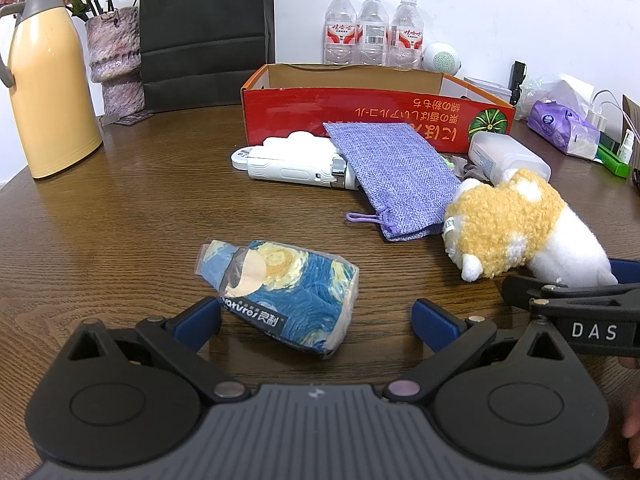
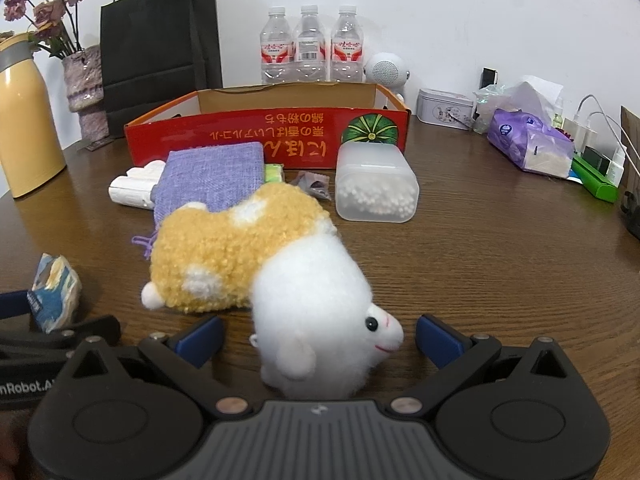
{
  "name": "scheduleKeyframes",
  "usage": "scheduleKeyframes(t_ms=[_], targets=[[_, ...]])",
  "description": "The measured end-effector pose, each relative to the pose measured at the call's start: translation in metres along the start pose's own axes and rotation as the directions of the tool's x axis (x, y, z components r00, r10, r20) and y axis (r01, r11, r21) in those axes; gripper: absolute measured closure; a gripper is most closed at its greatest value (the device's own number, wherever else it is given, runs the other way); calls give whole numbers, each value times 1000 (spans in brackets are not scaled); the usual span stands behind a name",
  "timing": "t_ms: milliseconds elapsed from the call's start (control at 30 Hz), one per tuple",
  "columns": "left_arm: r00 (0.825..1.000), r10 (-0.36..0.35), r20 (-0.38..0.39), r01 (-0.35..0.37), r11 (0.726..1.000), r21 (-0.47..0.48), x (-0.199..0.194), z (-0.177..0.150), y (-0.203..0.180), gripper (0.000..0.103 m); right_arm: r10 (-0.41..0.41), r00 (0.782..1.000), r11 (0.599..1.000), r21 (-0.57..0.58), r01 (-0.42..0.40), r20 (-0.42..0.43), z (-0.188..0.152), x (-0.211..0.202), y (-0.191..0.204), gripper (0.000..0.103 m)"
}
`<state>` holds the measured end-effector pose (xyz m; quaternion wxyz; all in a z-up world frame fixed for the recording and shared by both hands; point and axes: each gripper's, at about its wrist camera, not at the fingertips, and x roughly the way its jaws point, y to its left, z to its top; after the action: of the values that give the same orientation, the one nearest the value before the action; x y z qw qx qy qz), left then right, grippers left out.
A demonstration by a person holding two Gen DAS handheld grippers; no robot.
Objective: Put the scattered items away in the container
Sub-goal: 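Reach the left gripper toward the Van Gogh-print tissue pack, then grasp the tissue pack with the left gripper and lift it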
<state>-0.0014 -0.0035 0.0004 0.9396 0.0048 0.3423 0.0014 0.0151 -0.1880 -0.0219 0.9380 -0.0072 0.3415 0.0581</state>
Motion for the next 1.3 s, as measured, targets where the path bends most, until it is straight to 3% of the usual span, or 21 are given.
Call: scheduleKeyframes(t_ms=[67,133,200,267,367,433,500,600,700,733,833,867,900,1033,1100,1167,1200,1233,1300], targets=[[1000,-11,2,11,1000,15,-4,-3,2,0,17,1000,1000,2,-17,-3,-5,-9,-4,0],[996,-91,7,91,996,-4,-15,-7,18,0,99,995,995,17,-99,22,-12,-25,-14,6],[981,-182,71,189,974,-122,-37,-12,50,0,191,980,981,14,-193,59,-20,-44,-25,10],[965,-227,127,249,950,-190,-56,-15,78,0,262,961,965,-52,-258,86,-26,-63,-28,17],[971,-190,142,211,966,-147,-73,-18,94,0,370,927,909,-231,-348,57,-34,-79,-9,30],[983,-133,126,146,984,-100,-74,-20,92,0,443,896,847,-327,-419,1,-36,-77,11,49],[984,-127,125,136,988,-66,-76,-22,90,0,472,880,797,-407,-446,-41,-36,-71,32,62],[981,-144,130,154,985,-73,-77,-27,93,0,495,865,743,-476,-471,-84,-30,-58,52,65],[983,-151,102,161,983,-92,-71,-30,96,0,538,833,704,-473,-530,-131,-24,-54,56,68],[985,-142,94,150,985,-90,-69,-31,95,0,540,831,705,-468,-533,-132,-22,-52,57,70],[991,-91,94,99,992,-84,-65,-32,95,0,450,888,795,-413,-444,-88,-13,-43,59,69],[991,-92,96,101,991,-88,-64,-30,97,0,436,895,811,-390,-435,-91,-11,-41,57,69],[990,-99,100,108,990,-92,-65,-29,99,0,437,894,817,-371,-441,-100,-8,-42,56,69],[989,-88,116,98,992,-83,-69,-26,105,0,506,855,798,-317,-513,-111,-8,-59,61,68],[990,-83,115,93,992,-85,-69,-26,110,0,519,846,784,-329,-527,-119,-15,-61,78,74],[990,-87,110,98,991,-96,-68,-26,114,0,485,865,797,-341,-499,-131,-21,-56,94,81],[991,-90,102,101,990,-103,-66,-25,115,0,453,883,812,-350,-467,-126,-24,-52,98,91],[991,-93,97,103,989,-109,-65,-25,114,0,424,900,828,-360,-431,-102,-25,-51,98,91],[989,-119,93,129,985,-115,-64,-23,110,0,411,907,848,-324,-419,-96,-21,-48,89,93]])
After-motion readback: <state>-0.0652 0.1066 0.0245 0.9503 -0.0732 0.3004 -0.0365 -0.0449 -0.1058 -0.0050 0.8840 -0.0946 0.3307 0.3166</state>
